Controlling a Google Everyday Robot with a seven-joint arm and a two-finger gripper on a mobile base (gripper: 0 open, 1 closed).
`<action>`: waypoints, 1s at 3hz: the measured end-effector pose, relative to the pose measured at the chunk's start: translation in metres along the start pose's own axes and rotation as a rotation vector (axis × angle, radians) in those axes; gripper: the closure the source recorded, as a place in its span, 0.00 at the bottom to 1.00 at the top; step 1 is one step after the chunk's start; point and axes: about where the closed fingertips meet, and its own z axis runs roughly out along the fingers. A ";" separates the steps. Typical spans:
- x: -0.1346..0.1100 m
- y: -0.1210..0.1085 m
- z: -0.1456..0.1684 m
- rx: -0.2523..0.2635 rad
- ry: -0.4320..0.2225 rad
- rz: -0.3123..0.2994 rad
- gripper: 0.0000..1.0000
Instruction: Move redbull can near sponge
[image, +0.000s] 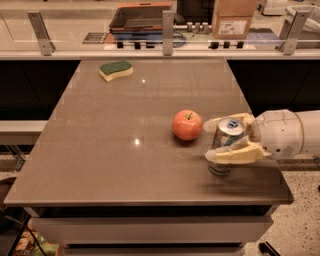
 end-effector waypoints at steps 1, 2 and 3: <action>-0.001 0.000 0.002 -0.004 0.000 -0.002 0.87; -0.002 0.001 0.004 -0.007 0.000 -0.004 1.00; -0.012 -0.007 -0.001 0.002 0.006 -0.016 1.00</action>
Offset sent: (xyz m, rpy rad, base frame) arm -0.0002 0.0020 0.0007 -0.0005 -0.0010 0.0037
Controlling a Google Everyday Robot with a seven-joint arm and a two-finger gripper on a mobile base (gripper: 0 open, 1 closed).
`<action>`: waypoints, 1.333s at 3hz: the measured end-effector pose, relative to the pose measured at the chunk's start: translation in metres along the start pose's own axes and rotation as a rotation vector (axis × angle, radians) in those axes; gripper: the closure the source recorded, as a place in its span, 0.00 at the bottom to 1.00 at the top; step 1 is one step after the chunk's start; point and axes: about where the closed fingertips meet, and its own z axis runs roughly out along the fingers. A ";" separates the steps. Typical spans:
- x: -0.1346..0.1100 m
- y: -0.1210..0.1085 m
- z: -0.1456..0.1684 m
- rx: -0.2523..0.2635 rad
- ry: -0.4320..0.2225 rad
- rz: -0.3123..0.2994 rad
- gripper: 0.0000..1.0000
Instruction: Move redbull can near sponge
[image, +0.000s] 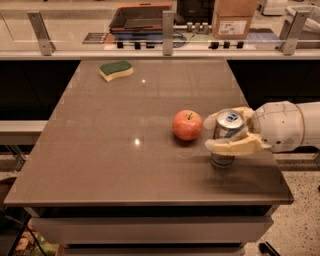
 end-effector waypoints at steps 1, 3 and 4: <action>-0.019 -0.023 -0.008 0.016 0.020 0.000 1.00; -0.064 -0.100 -0.036 0.107 -0.044 0.013 1.00; -0.096 -0.149 -0.039 0.207 -0.117 0.012 1.00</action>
Offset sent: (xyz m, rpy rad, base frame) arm 0.0950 -0.0405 0.0881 0.0138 -0.0265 -0.1123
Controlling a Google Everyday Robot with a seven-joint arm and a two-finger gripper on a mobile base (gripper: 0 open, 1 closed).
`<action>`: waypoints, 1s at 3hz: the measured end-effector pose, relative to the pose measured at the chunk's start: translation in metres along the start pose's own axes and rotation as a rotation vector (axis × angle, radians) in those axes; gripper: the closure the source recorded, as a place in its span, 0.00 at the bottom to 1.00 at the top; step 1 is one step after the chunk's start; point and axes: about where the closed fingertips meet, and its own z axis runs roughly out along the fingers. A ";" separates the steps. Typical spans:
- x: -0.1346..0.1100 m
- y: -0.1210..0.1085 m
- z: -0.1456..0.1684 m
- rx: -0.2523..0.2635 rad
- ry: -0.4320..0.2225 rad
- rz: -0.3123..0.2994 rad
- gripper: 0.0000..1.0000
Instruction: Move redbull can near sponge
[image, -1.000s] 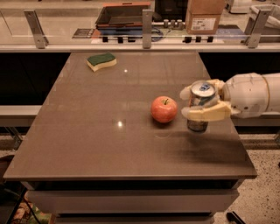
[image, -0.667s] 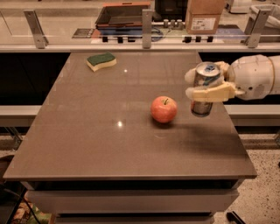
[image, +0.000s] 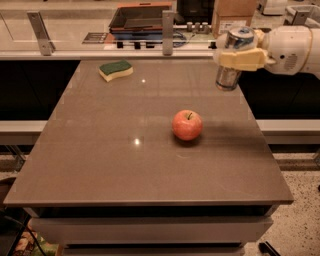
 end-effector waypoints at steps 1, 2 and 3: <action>-0.020 -0.032 0.016 0.106 -0.021 -0.013 1.00; -0.032 -0.060 0.044 0.175 -0.001 -0.009 1.00; -0.030 -0.086 0.079 0.194 0.032 0.018 1.00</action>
Offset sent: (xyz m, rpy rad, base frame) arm 0.1125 0.0513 0.0452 -0.0095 -0.0199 -0.2556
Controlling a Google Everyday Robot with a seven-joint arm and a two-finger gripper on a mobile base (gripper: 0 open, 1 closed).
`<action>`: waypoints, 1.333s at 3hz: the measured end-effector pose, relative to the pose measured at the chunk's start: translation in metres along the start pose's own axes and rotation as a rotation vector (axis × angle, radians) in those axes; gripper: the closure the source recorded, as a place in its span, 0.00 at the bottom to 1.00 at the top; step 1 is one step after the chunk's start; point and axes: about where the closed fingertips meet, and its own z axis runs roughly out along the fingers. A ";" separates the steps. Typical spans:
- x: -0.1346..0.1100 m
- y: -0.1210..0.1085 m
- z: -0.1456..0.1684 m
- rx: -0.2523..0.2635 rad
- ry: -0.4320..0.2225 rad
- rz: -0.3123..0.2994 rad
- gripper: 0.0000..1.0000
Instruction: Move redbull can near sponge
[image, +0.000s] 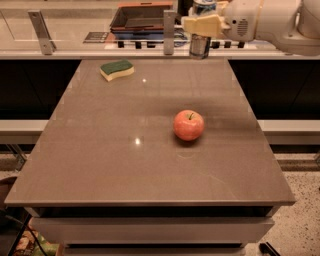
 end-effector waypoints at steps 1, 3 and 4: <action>0.003 -0.015 0.043 -0.009 0.008 0.027 1.00; 0.023 -0.039 0.111 -0.021 -0.111 0.041 1.00; 0.037 -0.042 0.139 -0.036 -0.156 0.006 1.00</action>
Offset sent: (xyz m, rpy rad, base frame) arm 0.1047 0.0771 -0.0273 0.1196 -0.0028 0.0335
